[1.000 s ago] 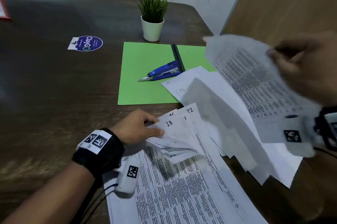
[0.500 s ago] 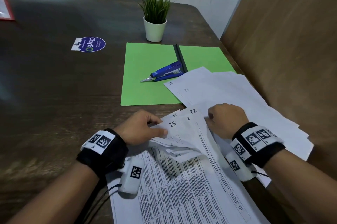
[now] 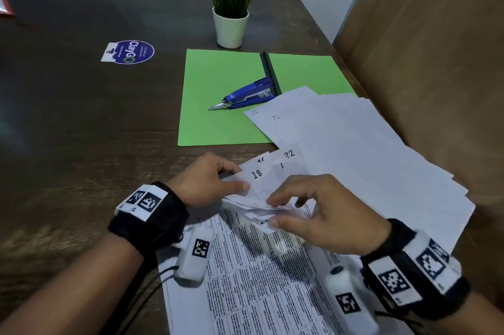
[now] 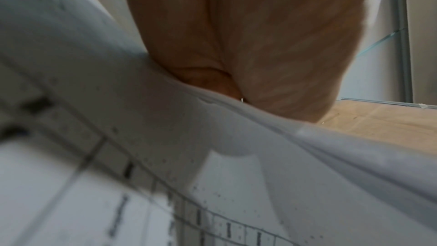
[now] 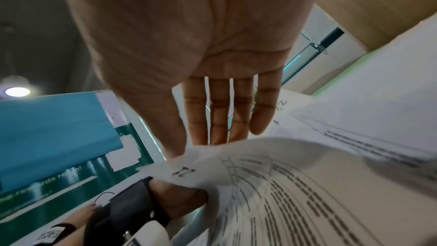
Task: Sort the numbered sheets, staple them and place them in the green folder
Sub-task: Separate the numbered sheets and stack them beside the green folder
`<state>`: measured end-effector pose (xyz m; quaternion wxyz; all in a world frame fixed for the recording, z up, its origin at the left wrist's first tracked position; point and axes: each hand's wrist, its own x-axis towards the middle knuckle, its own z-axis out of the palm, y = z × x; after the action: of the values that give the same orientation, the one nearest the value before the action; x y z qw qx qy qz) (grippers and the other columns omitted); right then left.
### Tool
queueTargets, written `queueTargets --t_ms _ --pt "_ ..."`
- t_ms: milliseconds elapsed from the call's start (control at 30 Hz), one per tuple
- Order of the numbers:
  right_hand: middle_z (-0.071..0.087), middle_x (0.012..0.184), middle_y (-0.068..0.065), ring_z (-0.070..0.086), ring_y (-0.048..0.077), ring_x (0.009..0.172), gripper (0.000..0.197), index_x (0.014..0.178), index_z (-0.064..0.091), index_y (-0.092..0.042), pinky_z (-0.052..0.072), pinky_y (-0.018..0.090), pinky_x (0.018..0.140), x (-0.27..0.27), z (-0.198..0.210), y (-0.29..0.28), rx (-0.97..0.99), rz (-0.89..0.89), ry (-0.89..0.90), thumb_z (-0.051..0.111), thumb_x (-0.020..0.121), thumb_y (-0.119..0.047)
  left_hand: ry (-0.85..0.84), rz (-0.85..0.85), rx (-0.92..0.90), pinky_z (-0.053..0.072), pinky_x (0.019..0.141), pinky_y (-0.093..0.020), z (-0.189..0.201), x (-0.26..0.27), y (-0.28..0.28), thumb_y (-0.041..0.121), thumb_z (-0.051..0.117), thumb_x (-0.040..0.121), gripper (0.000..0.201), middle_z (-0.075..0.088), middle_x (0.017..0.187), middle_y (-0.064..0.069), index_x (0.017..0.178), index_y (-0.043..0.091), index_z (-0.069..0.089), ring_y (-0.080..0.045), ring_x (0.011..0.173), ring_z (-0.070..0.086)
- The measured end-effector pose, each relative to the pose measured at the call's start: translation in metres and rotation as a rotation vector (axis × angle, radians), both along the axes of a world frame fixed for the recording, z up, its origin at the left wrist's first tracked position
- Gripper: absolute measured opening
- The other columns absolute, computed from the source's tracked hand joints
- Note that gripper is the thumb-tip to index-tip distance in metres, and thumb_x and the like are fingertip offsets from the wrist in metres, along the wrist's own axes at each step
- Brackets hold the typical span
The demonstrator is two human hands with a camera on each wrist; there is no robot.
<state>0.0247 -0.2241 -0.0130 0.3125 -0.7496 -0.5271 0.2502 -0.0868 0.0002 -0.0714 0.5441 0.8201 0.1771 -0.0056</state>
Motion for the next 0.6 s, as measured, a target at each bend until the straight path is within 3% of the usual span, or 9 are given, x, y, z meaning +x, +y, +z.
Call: queueTargets --t_ms 133,267,367,467,600 --pt "0.072 0.091 -0.014 0.067 0.008 0.088 0.006 0.093 0.078 -0.025 0.054 0.032 0.08 0.002 -0.01 0.003 -0.005 -0.002 0.043 0.073 0.09 -0.026 -0.002 0.0 -0.005 0.058 0.083 -0.034 0.0 0.0 -0.001 0.023 0.081 0.084 0.007 0.079 0.088 0.009 0.09 0.02 0.082 -0.011 0.083 0.074" --pt "0.073 0.086 -0.007 0.067 0.017 0.079 0.015 0.088 0.077 -0.023 0.055 0.04 0.077 0.0 -0.015 0.008 0.001 -0.055 0.16 0.066 0.095 -0.03 0.003 0.004 -0.009 0.057 0.078 -0.028 -0.002 0.001 0.0 0.024 0.08 0.084 0.008 0.079 0.088 0.011 0.092 0.02 0.082 -0.007 0.079 0.074" --pt "0.074 0.088 -0.002 0.068 0.015 0.082 0.032 0.092 0.077 -0.018 0.054 0.037 0.079 0.001 -0.016 0.008 0.027 -0.048 0.222 0.058 0.095 -0.044 -0.008 -0.005 -0.002 0.056 0.082 -0.028 -0.002 0.0 0.001 0.024 0.081 0.084 0.008 0.079 0.09 0.011 0.091 0.021 0.081 -0.007 0.085 0.074" --pt "0.074 0.096 -0.01 0.068 0.004 0.09 0.03 0.1 0.077 -0.024 0.055 0.027 0.083 0.002 -0.021 0.004 0.008 -0.072 0.259 0.067 0.086 -0.049 -0.01 -0.004 0.009 0.051 0.077 -0.024 -0.002 0.001 0.0 0.024 0.081 0.084 0.006 0.079 0.087 0.013 0.089 0.021 0.081 -0.002 0.08 0.072" --pt "0.073 0.102 -0.017 0.067 0.003 0.1 0.024 0.105 0.077 -0.026 0.055 0.029 0.091 0.004 -0.03 0.001 0.02 -0.059 0.21 0.078 0.083 -0.036 -0.006 0.003 0.005 0.052 0.079 -0.025 -0.002 0.001 0.0 0.025 0.08 0.085 0.006 0.079 0.088 0.012 0.089 0.021 0.081 -0.004 0.081 0.072"
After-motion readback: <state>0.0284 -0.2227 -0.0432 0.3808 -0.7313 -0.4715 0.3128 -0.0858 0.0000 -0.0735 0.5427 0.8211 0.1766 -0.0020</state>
